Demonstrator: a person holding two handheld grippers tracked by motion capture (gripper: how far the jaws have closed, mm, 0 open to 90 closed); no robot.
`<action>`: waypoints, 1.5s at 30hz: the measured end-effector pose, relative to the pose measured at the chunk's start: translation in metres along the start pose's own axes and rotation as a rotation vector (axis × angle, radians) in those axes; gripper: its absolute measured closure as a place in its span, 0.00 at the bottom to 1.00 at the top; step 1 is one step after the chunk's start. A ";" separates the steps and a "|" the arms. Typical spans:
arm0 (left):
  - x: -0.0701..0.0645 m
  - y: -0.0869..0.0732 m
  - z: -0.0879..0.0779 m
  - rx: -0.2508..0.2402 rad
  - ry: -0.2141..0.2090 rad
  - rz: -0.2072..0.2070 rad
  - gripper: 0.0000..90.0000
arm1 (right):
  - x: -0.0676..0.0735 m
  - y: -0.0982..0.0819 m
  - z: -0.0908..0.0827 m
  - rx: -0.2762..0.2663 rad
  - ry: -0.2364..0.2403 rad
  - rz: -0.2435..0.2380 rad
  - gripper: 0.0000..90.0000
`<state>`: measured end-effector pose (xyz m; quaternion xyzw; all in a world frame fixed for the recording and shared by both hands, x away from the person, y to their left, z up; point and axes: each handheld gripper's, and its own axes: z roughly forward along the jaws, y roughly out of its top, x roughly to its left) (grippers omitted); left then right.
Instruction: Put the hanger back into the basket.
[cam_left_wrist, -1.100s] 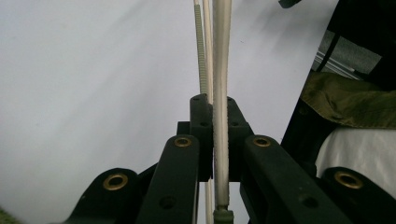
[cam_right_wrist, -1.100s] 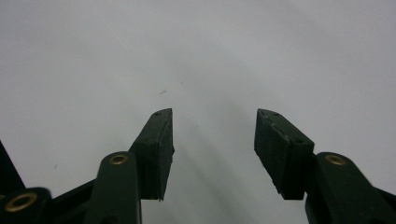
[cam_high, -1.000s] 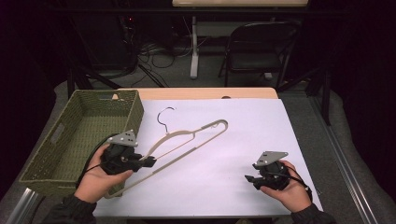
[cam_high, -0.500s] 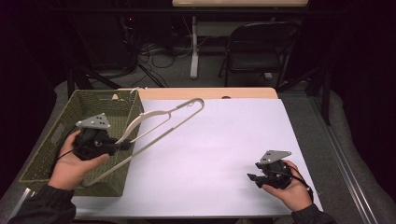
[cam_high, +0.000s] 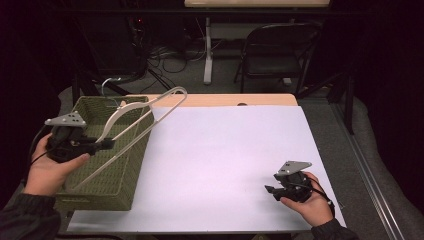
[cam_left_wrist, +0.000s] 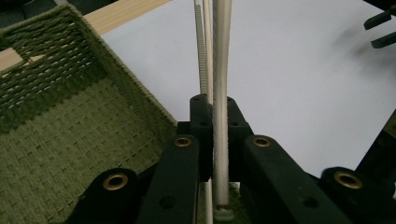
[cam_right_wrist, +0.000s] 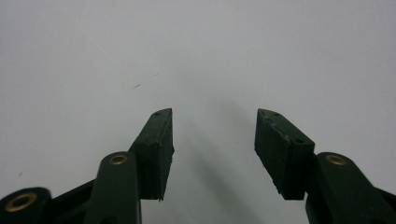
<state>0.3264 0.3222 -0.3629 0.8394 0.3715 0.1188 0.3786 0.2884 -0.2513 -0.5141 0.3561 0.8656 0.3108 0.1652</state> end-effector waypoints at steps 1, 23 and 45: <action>0.002 -0.001 -0.001 0.000 0.004 0.000 0.97 | 0.000 0.000 0.000 -0.001 -0.001 0.004 0.52; 0.086 -0.044 -0.035 0.040 0.132 -0.008 0.97 | -0.005 -0.002 0.008 0.011 -0.004 0.024 0.52; 0.111 -0.089 -0.006 0.080 0.105 -0.086 0.97 | -0.001 -0.004 0.012 0.050 0.001 0.029 0.52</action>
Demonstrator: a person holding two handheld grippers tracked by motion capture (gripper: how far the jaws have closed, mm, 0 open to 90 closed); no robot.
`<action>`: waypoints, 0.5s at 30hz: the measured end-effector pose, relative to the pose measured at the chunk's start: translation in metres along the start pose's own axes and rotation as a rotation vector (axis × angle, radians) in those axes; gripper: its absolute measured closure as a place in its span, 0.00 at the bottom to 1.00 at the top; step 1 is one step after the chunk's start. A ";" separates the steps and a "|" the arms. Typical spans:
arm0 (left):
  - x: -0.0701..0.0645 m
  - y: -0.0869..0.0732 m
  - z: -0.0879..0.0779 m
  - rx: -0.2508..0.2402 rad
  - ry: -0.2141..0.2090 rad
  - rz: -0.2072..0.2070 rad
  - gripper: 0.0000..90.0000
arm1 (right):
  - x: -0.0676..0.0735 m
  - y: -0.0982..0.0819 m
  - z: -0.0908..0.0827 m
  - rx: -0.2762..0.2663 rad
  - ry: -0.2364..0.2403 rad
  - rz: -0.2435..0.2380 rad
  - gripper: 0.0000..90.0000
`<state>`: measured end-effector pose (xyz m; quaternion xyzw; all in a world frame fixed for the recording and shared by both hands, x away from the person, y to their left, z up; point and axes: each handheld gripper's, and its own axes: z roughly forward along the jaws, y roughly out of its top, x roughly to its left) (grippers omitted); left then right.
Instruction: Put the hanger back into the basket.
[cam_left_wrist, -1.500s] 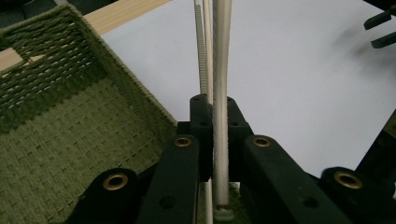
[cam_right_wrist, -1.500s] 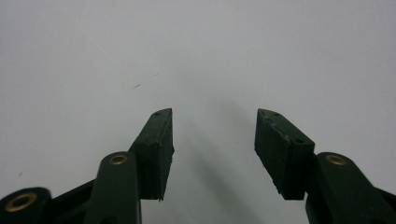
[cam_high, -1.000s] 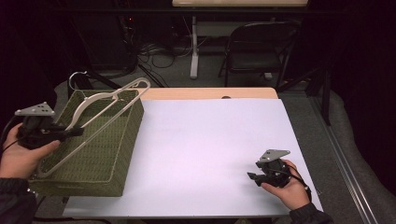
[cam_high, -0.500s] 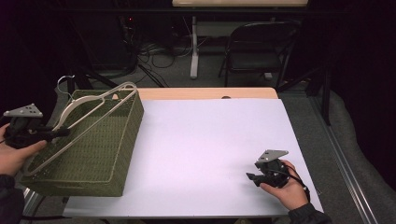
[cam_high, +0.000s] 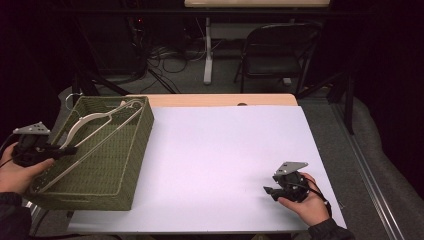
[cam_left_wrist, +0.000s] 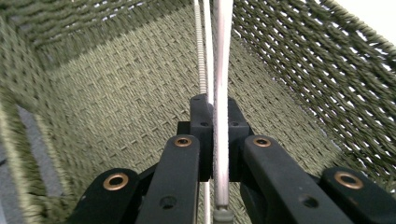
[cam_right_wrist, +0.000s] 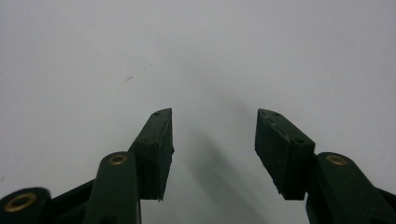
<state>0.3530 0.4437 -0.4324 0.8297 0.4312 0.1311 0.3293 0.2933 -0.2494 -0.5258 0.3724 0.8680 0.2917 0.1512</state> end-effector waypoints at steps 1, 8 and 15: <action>0.001 -0.002 0.003 0.003 -0.003 -0.004 0.97 | 0.000 0.000 0.000 0.000 0.000 0.000 0.52; 0.005 -0.016 0.029 0.063 0.008 -0.045 0.96 | 0.000 0.000 0.001 0.000 0.003 -0.005 0.52; 0.005 -0.017 0.041 0.119 0.064 -0.047 0.96 | 0.000 -0.001 0.001 0.004 0.002 -0.006 0.52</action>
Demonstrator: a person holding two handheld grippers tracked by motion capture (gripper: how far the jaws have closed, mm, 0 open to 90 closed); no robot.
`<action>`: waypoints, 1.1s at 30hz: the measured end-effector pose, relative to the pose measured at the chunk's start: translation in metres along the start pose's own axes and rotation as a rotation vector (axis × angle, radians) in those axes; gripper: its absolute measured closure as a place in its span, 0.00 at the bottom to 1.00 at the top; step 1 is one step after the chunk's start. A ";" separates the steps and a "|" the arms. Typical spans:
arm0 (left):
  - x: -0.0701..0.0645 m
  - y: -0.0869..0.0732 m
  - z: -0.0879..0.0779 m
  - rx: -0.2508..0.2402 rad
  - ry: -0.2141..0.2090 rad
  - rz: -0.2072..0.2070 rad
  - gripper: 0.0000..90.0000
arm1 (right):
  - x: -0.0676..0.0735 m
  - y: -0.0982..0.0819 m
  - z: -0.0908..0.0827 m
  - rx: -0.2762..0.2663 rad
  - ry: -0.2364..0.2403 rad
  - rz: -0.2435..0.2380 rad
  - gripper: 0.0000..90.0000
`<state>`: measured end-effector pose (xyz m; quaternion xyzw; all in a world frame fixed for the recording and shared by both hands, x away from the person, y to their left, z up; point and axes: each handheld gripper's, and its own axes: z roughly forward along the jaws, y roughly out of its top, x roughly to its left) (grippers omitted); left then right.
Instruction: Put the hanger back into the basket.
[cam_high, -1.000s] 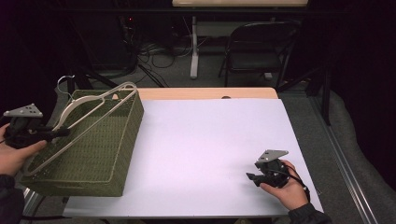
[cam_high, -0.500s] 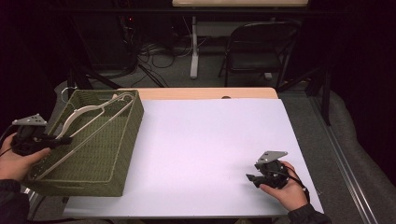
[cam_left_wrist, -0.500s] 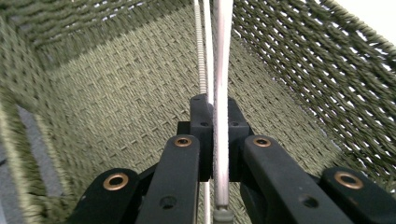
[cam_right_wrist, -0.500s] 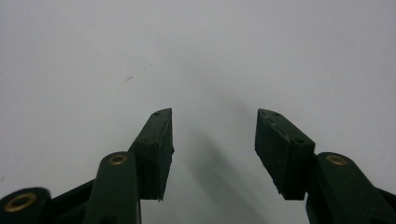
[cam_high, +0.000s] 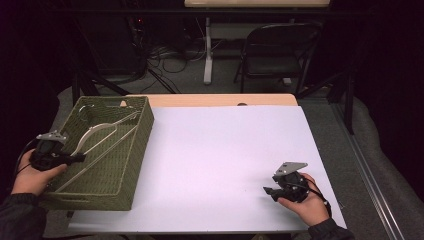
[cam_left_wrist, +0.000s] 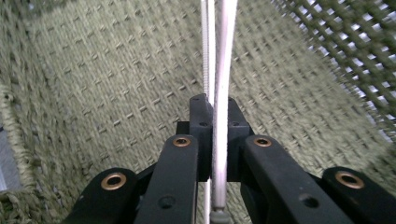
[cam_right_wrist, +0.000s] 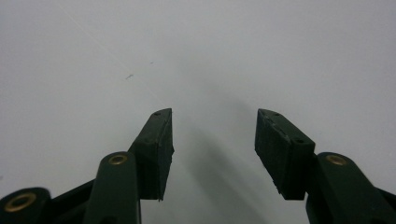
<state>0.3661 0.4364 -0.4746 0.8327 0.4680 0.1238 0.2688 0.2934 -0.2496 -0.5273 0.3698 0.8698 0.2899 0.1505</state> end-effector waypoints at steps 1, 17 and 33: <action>0.000 0.000 0.000 0.003 0.017 -0.001 0.94 | 0.000 0.000 0.000 0.001 0.000 0.000 0.52; -0.008 -0.002 -0.050 -0.158 0.162 -0.059 0.60 | -0.002 0.000 -0.004 -0.019 -0.008 0.002 0.52; -0.143 0.000 -0.071 -0.358 -0.016 0.036 0.50 | -0.001 -0.014 -0.029 -0.086 -0.074 0.013 0.50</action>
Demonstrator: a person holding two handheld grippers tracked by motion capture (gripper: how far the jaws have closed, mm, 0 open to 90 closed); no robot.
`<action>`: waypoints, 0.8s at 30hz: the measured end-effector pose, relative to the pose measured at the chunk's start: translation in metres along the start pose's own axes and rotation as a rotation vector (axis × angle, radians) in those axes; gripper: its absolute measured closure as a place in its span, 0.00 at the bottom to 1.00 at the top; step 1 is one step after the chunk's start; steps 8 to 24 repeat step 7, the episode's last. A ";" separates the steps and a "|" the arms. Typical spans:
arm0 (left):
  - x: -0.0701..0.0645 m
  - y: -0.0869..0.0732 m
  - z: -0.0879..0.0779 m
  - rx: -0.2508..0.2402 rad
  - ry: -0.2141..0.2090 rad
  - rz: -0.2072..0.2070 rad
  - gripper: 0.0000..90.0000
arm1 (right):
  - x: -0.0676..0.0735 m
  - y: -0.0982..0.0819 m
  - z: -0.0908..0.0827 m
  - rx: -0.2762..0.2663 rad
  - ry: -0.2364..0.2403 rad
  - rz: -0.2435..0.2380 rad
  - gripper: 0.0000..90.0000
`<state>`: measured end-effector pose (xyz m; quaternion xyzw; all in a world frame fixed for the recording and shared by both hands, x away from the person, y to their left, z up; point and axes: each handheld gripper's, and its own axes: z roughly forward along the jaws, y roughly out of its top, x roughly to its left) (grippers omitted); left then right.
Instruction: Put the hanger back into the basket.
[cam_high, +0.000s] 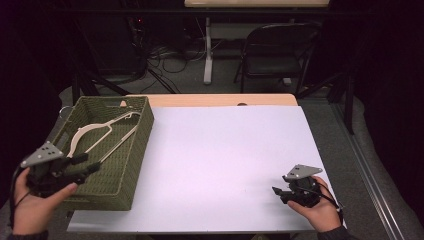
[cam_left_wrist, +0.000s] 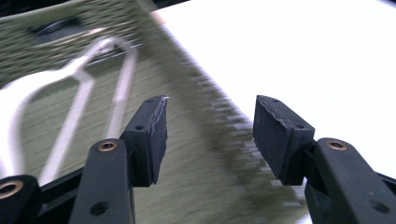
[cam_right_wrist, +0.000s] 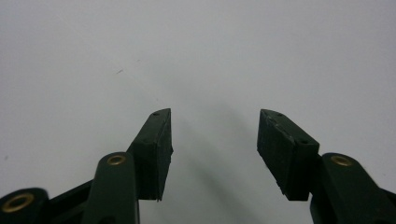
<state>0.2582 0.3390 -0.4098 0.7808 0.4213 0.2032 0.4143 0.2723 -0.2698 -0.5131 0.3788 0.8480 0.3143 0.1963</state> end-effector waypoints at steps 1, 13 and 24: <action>-0.010 -0.001 0.002 -0.011 -0.022 0.005 0.50 | -0.001 -0.001 -0.003 0.010 0.000 -0.002 0.50; -0.070 -0.012 0.036 -0.010 -0.205 0.066 0.49 | -0.006 -0.015 -0.014 -0.029 -0.035 0.021 0.49; -0.070 -0.012 0.036 -0.010 -0.205 0.066 0.49 | -0.006 -0.015 -0.014 -0.029 -0.035 0.021 0.49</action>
